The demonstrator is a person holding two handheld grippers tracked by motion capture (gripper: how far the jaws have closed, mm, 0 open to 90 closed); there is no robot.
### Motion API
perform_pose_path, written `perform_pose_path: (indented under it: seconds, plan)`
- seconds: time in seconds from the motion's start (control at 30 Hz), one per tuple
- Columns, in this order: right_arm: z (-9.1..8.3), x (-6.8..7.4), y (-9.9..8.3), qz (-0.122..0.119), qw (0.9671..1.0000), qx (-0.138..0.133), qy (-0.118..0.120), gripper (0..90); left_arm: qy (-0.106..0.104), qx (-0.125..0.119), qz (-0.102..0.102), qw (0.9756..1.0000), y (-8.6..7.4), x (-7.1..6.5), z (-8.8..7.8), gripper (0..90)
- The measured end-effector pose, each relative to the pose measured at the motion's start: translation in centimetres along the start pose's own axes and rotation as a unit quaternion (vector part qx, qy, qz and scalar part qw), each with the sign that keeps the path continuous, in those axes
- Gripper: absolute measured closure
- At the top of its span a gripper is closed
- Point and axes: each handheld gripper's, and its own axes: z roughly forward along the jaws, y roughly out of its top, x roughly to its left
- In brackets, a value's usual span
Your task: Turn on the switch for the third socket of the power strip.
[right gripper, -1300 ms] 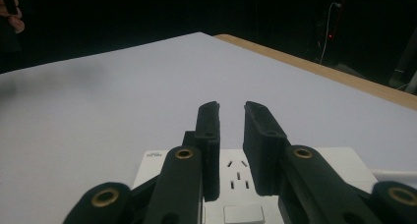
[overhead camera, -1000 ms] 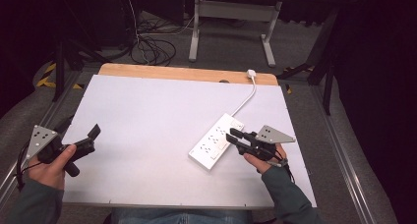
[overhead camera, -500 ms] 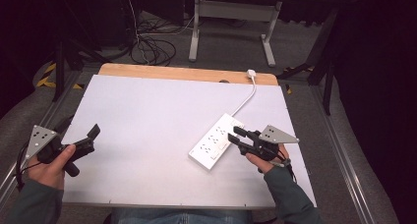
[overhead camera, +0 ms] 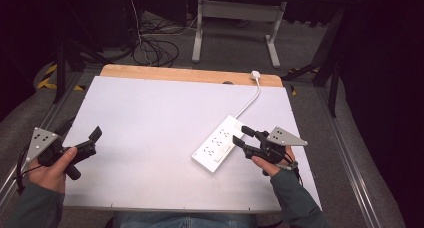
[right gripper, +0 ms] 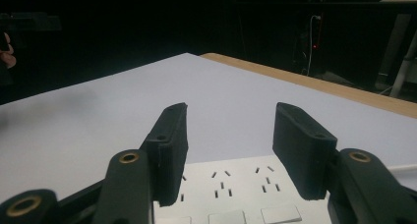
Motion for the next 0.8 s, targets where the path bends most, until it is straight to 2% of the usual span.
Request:
perform_pose_path:
  seconds: [0.5, 0.8]
  plan:
    - [-0.65, 0.21, 0.2, 0.001, 0.9995, -0.027, 0.014, 42.0, 0.0, 0.0, 0.001, 1.0, 0.0, -0.02, 0.01, 2.7]
    - [-0.96, 0.2, 0.2, 0.009, 0.9992, -0.038, 0.012, 36.3, 0.0, 0.0, 0.001, 1.0, 0.01, -0.02, -0.01, 2.7]
